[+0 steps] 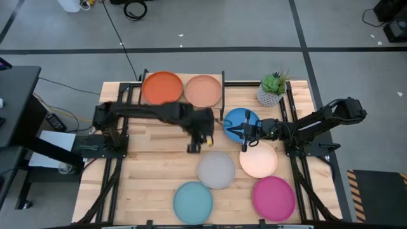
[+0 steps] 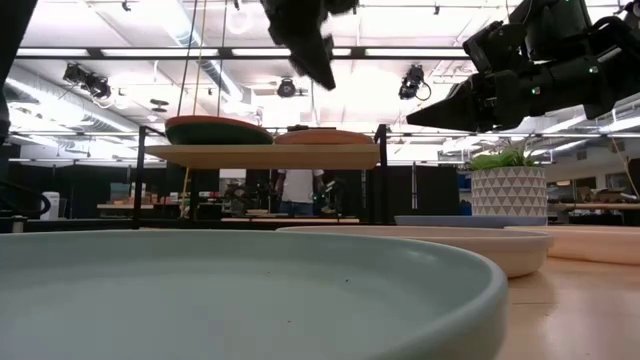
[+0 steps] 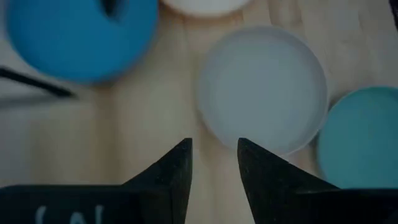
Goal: Place and stack plates onto a shelf
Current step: Stack the light blue plate on top of the light brown plate on the shelf
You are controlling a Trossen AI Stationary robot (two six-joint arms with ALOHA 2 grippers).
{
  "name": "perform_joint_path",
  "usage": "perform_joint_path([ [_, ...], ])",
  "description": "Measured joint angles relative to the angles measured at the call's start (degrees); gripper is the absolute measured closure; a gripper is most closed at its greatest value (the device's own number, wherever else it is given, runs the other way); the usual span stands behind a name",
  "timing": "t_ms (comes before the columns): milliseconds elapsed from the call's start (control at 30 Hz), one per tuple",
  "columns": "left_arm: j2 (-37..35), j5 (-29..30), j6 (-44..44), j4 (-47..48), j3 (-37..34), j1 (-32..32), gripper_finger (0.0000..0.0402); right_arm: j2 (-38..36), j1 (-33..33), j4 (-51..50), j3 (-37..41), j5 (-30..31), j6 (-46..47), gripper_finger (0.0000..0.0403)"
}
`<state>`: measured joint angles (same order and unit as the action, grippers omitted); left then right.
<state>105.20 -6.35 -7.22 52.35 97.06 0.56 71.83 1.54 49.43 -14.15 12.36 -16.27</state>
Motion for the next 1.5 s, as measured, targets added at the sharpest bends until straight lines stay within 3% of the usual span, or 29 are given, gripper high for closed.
perform_joint_path([
  [133, 4.08, 0.2, 11.88, 2.03, -0.04, -4.35, 0.0265, 0.01, 0.02, 0.03, 0.0, 0.01, 0.17, 0.0383],
  [333, 10.36, 0.18, 15.08, 10.64, -0.11, -9.91, 0.0265, 0.02, 0.0, -0.2, 0.0, 0.07, 0.05, 0.0383],
  [500, 13.5, -5.52, 19.32, 9.2, -0.09, -13.26, 0.0265, 0.02, 0.0, -0.37, 0.0, 0.13, 0.02, 0.0383],
  [733, 13.8, -4.16, 30.91, 6.62, -0.07, -16.83, 0.0265, 0.02, 0.0, -0.77, 0.0, 0.22, -0.39, 0.0383],
  [867, 15.31, -0.21, 33.3, 6.57, -0.11, -19.31, 0.0265, 0.02, 0.0, -0.31, 0.02, 0.2, -0.47, 0.0383],
  [1267, 16.84, 1.13, 33.57, 3.76, -0.05, -20.62, 0.0265, 0.02, -0.11, 0.73, 0.02, 0.04, -1.56, 0.0383],
  [1500, 16.73, 1.24, 33.56, -2.42, -4.79, -20.59, 0.0265, 0.02, -0.8, 1.13, 0.02, 0.0, -1.95, 0.0383],
])
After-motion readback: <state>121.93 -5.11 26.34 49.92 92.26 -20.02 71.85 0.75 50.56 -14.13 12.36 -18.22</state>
